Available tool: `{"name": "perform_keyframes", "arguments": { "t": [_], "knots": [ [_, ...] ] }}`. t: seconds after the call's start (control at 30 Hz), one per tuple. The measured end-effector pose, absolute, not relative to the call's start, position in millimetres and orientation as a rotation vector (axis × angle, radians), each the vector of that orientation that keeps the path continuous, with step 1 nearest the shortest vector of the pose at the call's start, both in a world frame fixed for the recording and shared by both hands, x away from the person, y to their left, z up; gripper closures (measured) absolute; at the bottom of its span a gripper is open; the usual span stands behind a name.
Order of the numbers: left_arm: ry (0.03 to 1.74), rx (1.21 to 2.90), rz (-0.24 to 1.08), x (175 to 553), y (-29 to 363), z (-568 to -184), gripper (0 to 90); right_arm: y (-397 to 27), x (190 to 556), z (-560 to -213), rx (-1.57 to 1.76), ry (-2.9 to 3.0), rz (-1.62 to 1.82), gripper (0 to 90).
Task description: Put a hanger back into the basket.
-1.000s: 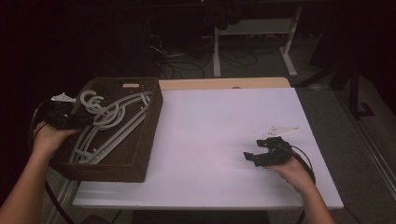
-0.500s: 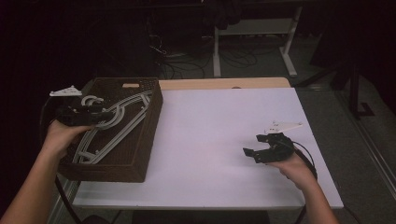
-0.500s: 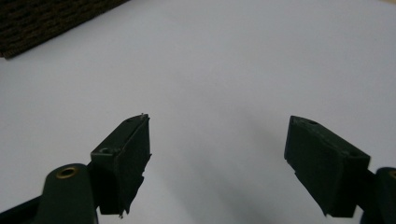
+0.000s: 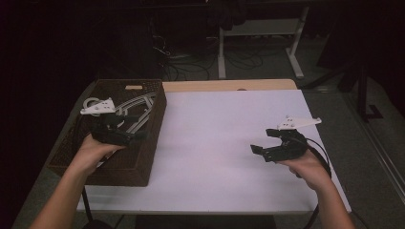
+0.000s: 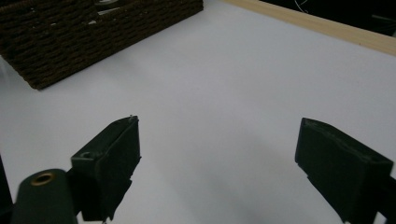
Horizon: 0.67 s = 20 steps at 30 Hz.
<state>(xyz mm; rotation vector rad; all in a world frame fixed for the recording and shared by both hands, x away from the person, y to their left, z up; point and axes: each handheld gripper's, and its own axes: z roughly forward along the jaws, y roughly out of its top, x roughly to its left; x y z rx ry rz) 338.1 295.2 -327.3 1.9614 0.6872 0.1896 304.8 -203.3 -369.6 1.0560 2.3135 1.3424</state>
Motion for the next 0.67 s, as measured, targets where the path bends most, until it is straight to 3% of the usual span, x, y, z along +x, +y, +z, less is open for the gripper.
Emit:
{"name": "perform_keyframes", "arguments": {
  "t": [0.23,0.67],
  "knots": [
    [0.641,1.993,0.153,330.2,279.8,-339.9,1.2,-201.5,303.1,-361.6,1.044,2.287,1.386,2.9],
    [0.636,1.966,0.148,328.3,278.4,-341.3,0.0,-200.4,302.4,-362.8,1.025,2.297,1.386,2.3]
  ]
}}
